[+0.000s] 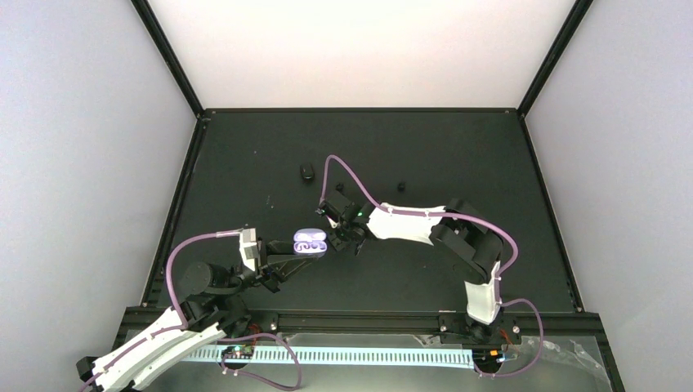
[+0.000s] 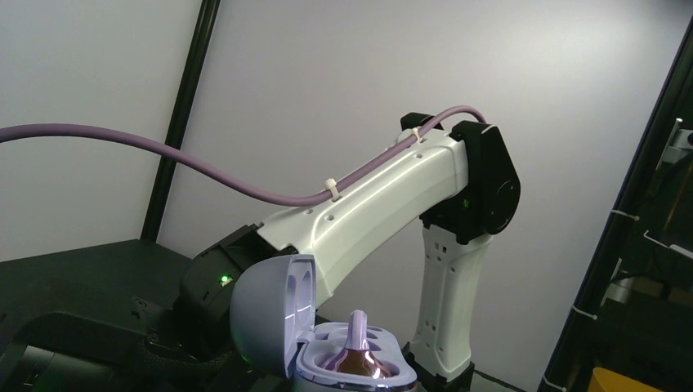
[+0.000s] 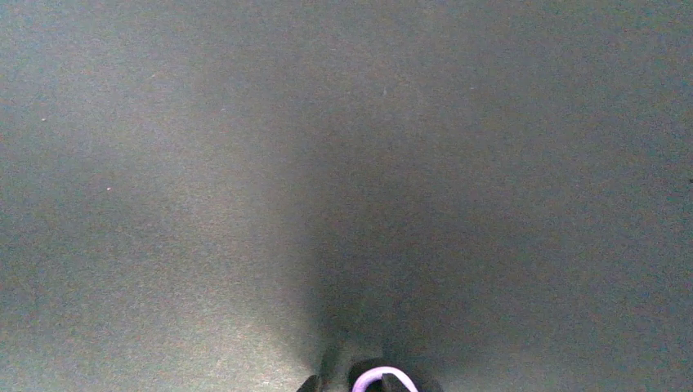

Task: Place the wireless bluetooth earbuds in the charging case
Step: Pick up the earbud from the center of the board.

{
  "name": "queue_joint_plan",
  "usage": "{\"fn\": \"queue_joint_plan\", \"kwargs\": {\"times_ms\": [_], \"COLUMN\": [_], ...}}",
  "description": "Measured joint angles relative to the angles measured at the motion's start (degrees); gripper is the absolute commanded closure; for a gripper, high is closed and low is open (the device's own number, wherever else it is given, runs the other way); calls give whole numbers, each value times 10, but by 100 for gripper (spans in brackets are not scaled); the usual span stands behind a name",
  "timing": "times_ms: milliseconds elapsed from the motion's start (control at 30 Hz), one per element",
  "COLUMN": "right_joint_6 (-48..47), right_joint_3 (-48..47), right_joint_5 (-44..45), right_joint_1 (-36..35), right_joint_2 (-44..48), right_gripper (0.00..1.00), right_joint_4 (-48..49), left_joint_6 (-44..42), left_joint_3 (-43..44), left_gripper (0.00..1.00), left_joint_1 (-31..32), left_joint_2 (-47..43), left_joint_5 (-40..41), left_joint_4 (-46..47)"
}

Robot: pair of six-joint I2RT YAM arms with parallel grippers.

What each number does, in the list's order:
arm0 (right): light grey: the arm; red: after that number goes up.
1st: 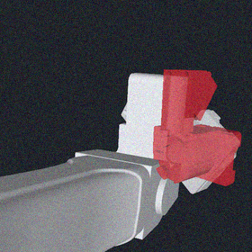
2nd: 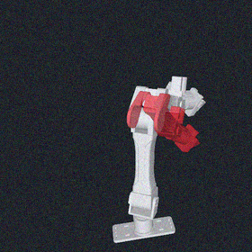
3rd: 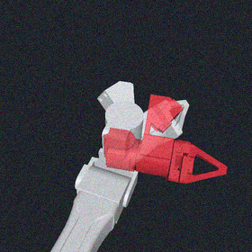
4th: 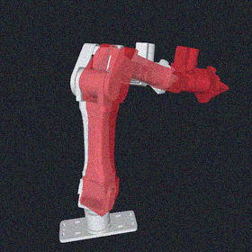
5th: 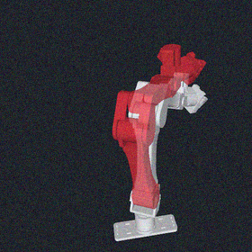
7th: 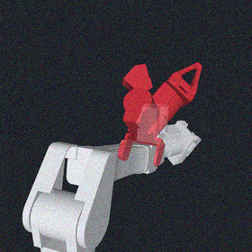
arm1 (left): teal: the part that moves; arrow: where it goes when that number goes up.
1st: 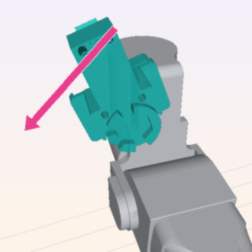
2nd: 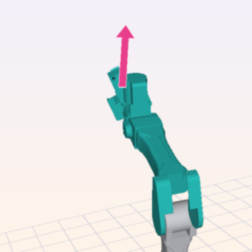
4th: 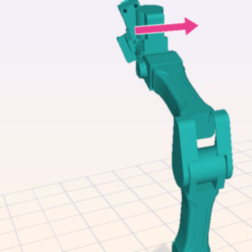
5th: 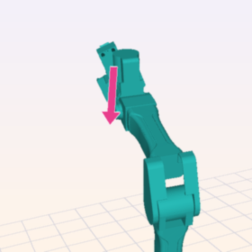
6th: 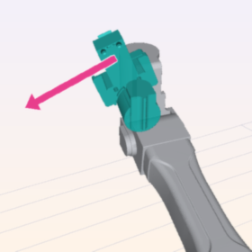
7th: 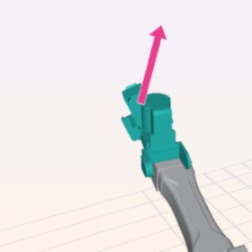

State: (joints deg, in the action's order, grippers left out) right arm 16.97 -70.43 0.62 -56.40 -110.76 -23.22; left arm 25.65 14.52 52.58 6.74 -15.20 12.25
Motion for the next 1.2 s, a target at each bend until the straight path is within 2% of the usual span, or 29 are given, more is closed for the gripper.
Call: {"fn": "queue_joint_plan", "kwargs": {"times_ms": [167,567,700,900,1200], "right_joint_6": [2,12,13,-3,-59], "right_joint_3": [10,64,108,177,167], "right_joint_5": [11,19,13,-17,-113], "right_joint_1": [0,0,0,0,2], "right_joint_2": [6,61,149,350,591], "right_gripper": [99,99,99,99,99], "right_joint_4": [7,9,32,101,111], "left_joint_6": [0,-1,-2,-4,-6], "left_joint_3": [0,0,0,0,31], "left_gripper": [98,98,99,98,98], "left_joint_1": [0,0,0,0,0], "left_joint_2": [0,5,5,8,52], "left_joint_5": [0,0,0,-2,-30], "left_joint_4": [0,3,6,21,63]}}
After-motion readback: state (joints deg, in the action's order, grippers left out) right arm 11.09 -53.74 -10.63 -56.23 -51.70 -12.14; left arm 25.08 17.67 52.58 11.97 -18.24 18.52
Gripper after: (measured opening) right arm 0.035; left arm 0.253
